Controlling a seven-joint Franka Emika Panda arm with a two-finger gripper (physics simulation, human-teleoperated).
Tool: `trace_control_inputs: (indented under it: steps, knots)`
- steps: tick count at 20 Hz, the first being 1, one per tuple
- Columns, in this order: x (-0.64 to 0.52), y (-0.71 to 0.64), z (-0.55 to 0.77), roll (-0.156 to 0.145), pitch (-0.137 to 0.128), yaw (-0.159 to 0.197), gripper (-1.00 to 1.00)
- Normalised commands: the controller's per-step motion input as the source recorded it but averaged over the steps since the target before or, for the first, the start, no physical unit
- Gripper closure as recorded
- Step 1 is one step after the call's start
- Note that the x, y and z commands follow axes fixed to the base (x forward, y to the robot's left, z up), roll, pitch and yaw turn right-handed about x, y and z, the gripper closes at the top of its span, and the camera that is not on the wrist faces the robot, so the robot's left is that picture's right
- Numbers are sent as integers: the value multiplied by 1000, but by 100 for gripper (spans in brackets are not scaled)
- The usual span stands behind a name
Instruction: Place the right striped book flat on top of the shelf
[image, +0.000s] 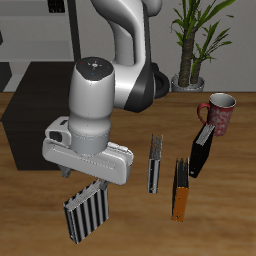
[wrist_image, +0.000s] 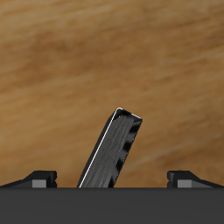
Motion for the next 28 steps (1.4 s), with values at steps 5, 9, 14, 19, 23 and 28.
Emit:
trace_control_inputs:
  steps: [5,9,14,19,23,28]
  knots:
    - [76,-39,-353,-23,56,-44,-100]
    - [91,-83,-336,-8,56,-30,100]
    - [-32,16,-71,4,4,-4,100]
    - [-34,-15,51,4,-9,-13,100]
    - [-228,-2,270,8,-46,48,100]
    - [-428,-45,493,17,-84,42,100]
